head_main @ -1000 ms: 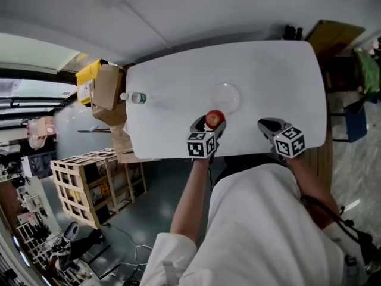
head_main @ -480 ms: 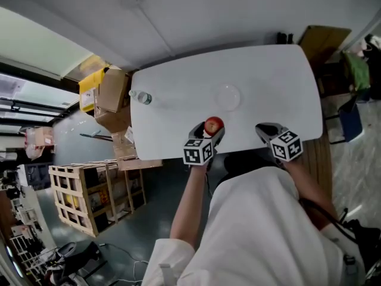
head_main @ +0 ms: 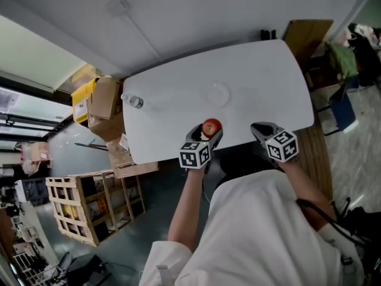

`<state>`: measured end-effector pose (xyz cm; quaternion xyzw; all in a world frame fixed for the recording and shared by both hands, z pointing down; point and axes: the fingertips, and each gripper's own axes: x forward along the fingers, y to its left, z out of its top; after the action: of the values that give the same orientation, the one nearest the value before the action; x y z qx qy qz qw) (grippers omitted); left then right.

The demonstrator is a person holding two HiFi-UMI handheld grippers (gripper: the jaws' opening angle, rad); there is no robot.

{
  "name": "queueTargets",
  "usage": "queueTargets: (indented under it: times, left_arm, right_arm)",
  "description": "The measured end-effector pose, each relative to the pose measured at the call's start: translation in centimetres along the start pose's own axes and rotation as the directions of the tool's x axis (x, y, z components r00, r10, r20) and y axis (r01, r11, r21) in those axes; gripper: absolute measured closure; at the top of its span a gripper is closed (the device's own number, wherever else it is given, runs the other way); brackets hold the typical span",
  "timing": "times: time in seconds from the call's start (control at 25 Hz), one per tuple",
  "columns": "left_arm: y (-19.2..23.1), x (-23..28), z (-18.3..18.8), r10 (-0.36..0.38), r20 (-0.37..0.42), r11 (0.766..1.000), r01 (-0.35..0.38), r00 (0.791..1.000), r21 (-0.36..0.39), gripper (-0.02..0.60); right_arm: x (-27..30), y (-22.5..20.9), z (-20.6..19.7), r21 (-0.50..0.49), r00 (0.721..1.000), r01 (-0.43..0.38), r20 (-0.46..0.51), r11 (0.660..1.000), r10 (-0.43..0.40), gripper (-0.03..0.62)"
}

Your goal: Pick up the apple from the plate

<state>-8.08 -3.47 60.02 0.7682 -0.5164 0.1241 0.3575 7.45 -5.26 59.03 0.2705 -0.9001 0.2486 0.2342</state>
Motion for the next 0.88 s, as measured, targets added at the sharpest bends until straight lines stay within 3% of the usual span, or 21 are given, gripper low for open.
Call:
queueTargets:
  times: [0.28,0.52,0.88]
  left_arm:
    - [-2.1,-0.5,-0.8,-0.001,-0.021,1.0,0.001,1.0,0.016,0.219]
    - [-3.8,-0.2,-0.6,0.02,0.005,1.0,-0.02,1.0,-0.008,0.219]
    - [-5.9,0.7,0.4,0.04,0.041,0.999,-0.039,0.998,-0.021,0.219]
  right_arm:
    - [-1.1,0.1,0.3,0.022,0.999,-0.041,0.032,0.999,0.04,0.553]
    - [-2.2,-0.4,0.7,-0.021,0.994,-0.104,0.012,0.994,0.104,0.553]
    - [-3.0,-3.4,2.0,-0.045,0.992,-0.127,0.006,0.991,0.128,0.553]
